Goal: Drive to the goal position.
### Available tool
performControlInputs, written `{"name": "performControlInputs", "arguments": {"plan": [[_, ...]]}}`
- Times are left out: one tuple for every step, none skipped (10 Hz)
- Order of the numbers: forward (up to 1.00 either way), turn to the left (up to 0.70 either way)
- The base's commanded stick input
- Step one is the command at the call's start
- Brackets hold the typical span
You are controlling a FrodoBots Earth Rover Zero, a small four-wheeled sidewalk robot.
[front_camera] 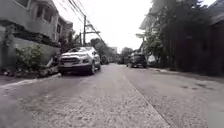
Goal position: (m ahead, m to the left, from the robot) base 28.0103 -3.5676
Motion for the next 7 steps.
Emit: {"name": "performControlInputs", "arguments": {"plan": [[1.0,0.02],[1.0,0.15],[1.0,0.11],[1.0,0.0],[1.0,0.0],[1.0,0.0],[1.0,0.0]]}}
